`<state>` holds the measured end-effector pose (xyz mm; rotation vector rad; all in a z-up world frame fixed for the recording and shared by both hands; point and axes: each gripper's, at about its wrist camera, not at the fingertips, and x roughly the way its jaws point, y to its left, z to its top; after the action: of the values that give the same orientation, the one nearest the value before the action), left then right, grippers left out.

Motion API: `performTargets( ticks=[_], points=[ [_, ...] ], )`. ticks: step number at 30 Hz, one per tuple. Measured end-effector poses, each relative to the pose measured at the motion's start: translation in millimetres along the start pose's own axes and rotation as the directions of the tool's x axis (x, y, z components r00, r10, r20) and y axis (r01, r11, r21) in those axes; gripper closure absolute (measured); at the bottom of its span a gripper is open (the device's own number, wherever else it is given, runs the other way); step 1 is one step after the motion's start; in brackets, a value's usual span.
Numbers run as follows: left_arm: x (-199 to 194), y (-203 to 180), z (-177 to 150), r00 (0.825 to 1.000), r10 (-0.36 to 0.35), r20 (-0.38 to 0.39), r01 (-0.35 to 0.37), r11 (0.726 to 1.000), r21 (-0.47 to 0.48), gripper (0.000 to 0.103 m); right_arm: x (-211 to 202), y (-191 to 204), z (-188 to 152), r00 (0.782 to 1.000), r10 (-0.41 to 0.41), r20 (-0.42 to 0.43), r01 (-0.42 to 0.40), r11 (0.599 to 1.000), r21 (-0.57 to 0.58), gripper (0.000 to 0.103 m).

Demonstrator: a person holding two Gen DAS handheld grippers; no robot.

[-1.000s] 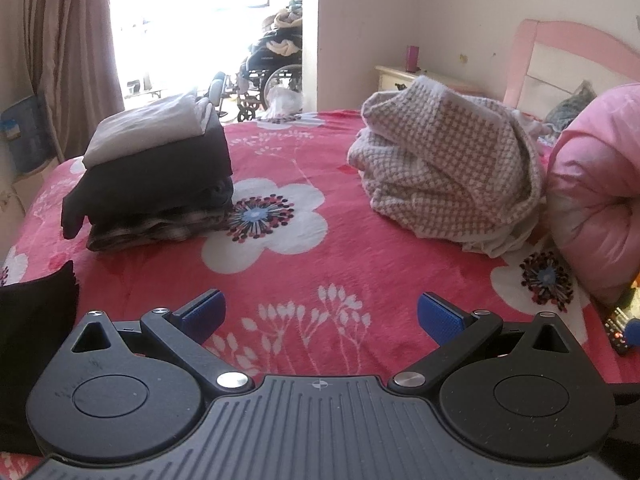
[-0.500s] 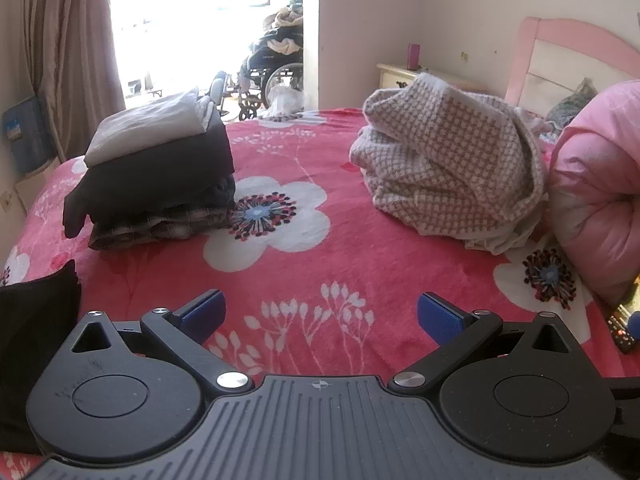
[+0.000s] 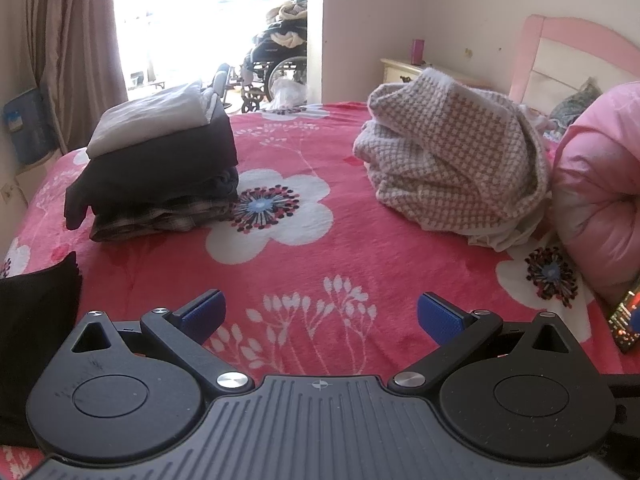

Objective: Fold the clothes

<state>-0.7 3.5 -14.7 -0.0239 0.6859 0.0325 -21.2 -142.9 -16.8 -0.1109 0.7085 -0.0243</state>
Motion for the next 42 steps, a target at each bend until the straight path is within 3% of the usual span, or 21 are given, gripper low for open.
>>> performTargets(
  ticks=[24, 36, 42],
  points=[
    [5.6, 2.4, -1.8, 1.0, 0.023, -0.002, -0.023, 1.0, 0.01, 0.0, 7.9, 1.8, -2.9, 1.0, 0.015, -0.004, -0.014, 1.0, 0.005, 0.0],
    [49.2, -2.9, 1.5, 0.999, 0.039, 0.026, -0.041, 0.996, 0.08, 0.0, 39.0, -9.0, 5.6, 0.998, 0.057, 0.035, -0.057, 0.998, -0.005, 0.0],
    [82.2, -13.2, 16.9, 0.998, -0.005, 0.067, -0.002, 0.995, 0.097, 0.0, 60.9, -20.6, 15.4, 0.991, 0.082, 0.104, -0.078, 0.996, -0.047, 0.0]
  ],
)
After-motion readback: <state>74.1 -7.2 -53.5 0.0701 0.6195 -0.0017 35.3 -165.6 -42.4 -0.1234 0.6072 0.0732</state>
